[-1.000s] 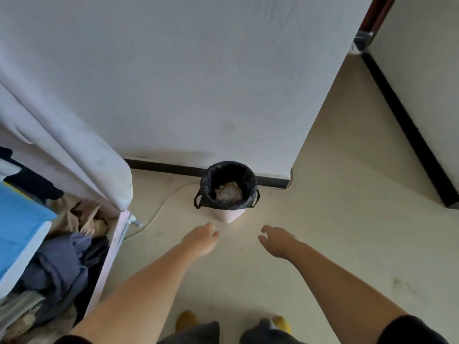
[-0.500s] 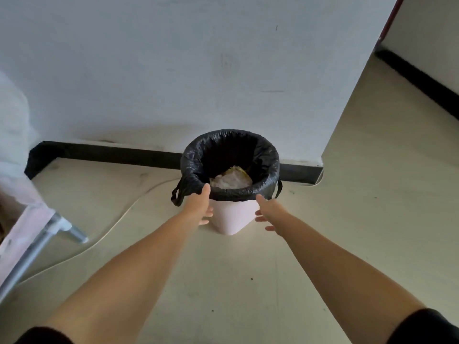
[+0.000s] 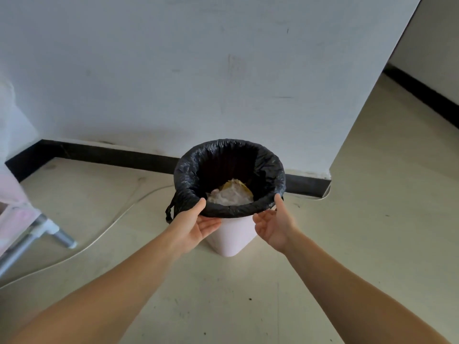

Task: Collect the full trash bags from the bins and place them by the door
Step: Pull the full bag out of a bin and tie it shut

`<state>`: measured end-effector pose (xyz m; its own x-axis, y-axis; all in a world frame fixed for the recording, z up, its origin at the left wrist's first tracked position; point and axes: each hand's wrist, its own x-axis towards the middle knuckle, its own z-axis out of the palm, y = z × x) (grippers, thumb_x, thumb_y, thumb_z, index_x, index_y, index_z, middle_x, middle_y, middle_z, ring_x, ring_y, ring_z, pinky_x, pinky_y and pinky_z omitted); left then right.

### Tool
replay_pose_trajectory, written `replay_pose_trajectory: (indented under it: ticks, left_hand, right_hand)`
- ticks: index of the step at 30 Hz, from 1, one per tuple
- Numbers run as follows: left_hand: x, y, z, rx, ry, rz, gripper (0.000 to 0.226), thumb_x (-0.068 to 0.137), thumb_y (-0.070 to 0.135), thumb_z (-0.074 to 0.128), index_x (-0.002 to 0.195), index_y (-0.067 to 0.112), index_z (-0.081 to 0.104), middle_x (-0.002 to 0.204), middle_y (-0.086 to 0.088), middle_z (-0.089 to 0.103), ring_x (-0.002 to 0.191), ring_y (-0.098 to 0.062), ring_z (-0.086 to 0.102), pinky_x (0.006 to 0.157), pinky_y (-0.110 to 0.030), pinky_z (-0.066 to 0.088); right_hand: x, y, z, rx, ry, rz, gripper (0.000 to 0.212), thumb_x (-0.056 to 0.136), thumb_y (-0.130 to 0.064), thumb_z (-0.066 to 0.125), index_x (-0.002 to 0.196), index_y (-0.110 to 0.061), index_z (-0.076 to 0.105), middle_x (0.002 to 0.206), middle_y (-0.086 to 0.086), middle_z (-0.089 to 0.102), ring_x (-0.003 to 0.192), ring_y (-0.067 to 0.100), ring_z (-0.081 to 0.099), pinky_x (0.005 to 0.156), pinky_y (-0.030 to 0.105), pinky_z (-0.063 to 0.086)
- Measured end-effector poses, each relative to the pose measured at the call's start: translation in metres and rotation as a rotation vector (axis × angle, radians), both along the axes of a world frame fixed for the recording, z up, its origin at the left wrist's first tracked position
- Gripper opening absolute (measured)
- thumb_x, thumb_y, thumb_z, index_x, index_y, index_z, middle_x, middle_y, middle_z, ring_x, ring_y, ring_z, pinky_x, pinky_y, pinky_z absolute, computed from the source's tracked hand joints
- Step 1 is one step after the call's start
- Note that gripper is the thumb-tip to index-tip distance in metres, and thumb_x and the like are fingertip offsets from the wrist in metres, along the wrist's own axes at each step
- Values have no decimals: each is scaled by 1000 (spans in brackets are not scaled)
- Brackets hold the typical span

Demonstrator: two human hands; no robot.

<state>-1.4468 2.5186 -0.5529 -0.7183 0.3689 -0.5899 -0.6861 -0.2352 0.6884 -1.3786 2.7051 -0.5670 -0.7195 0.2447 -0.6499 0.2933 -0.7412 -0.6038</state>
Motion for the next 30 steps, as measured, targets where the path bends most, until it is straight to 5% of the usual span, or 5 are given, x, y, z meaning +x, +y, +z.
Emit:
replay_pose_trajectory:
  ticks: [9,14,19,24,30]
  left_hand:
    - [18,-35,-15,68,-78,15,58,97,53,32,113,3,56,102,-20,70,90,-31,69,74,-40,59]
    - [14,-39,-6,-33,-46,238,33,97,24,52,122,4,51,100,-14,64,89,-23,63,78,-37,51]
    - [6,-47,4,-74,44,383,31,93,7,54,123,1,51,90,-9,62,81,-17,61,74,-31,50]
    - [15,-39,22,7,95,354,5,95,6,51,96,1,53,78,-10,56,72,-17,58,61,-27,55]
    - [19,-36,19,-26,60,311,12,96,4,48,84,3,50,74,-9,52,67,-16,57,57,-25,55]
  right_hand:
    - [19,5,-23,-17,-40,-60,44,91,-52,49,75,-12,50,65,4,53,50,13,53,44,19,49]
    - [23,5,-7,-70,-51,-109,28,91,-32,58,87,-6,51,86,11,58,76,19,60,62,33,58]
    - [20,13,-6,-136,5,-131,11,93,-16,56,91,-6,53,78,10,57,48,8,54,32,15,43]
    - [14,13,-9,-87,34,-102,27,96,-13,50,70,-9,50,45,-1,48,32,4,43,35,13,41]
    - [19,9,-7,91,-135,-84,18,90,-15,62,104,-6,56,104,12,53,94,23,59,63,43,57]
